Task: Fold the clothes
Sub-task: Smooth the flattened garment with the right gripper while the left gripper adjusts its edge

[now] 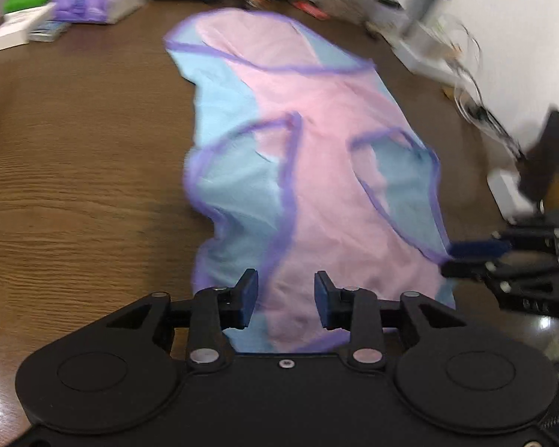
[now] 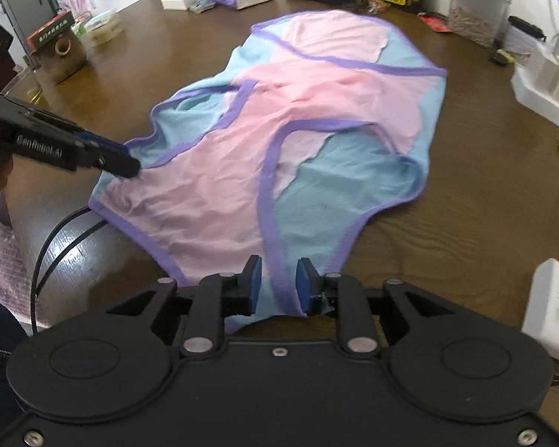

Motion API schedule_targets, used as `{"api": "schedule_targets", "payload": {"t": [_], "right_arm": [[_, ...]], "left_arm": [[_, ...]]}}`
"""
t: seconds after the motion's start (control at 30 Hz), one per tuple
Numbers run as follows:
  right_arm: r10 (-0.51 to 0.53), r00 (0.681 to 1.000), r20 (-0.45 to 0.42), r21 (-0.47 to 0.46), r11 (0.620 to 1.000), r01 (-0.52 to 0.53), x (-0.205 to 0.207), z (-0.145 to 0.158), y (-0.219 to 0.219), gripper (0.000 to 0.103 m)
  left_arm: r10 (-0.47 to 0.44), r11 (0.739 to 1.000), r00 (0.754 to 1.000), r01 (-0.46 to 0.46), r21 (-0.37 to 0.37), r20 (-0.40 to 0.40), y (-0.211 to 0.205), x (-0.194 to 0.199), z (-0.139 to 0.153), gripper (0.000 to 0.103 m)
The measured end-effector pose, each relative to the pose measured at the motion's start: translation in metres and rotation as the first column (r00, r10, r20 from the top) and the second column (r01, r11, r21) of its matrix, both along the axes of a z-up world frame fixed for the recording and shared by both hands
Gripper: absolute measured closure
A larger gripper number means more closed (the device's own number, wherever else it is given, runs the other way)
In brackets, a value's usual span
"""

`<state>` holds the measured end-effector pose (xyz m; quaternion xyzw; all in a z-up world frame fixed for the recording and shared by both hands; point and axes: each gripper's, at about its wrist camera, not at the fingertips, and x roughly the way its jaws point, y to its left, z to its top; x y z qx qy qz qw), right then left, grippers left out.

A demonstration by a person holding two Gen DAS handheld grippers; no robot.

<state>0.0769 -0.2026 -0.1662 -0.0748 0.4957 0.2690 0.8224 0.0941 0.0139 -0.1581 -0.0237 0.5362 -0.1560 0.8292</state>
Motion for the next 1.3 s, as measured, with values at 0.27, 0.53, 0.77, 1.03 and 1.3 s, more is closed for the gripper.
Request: {"api": "schedule_targets", "payload": {"t": [0.27, 0.53, 0.77, 1.03, 1.3], "right_arm": [[-0.059, 0.997, -0.051, -0.056, 0.997, 0.056, -0.005, -0.003, -0.014, 0.097], [-0.040, 0.996, 0.081, -0.026, 0.999, 0.042, 0.015, 0.033, -0.005, 0.071], [-0.022, 0.998, 0.059, 0.045, 0.999, 0.020, 0.079, 0.016, 0.041, 0.072], [-0.037, 0.999, -0.030, 0.072, 0.997, 0.039, 0.094, -0.010, 0.047, 0.101], [-0.023, 1.000, 0.015, -0.019, 1.000, 0.024, 0.047, 0.003, 0.022, 0.065]], "left_arm": [[0.075, 0.996, 0.993, -0.079, -0.041, -0.088, 0.021, -0.003, 0.000, 0.099], [0.038, 0.990, 0.996, -0.049, 0.129, 0.086, 0.017, 0.049, 0.020, 0.095], [-0.068, 0.981, 0.995, 0.053, 0.187, 0.073, -0.007, 0.105, -0.002, 0.095], [0.222, 0.968, 0.973, -0.228, 0.102, 0.071, 0.035, 0.094, -0.005, 0.103], [0.330, 0.939, 0.944, -0.327, 0.102, -0.016, 0.078, 0.046, 0.002, 0.100]]}}
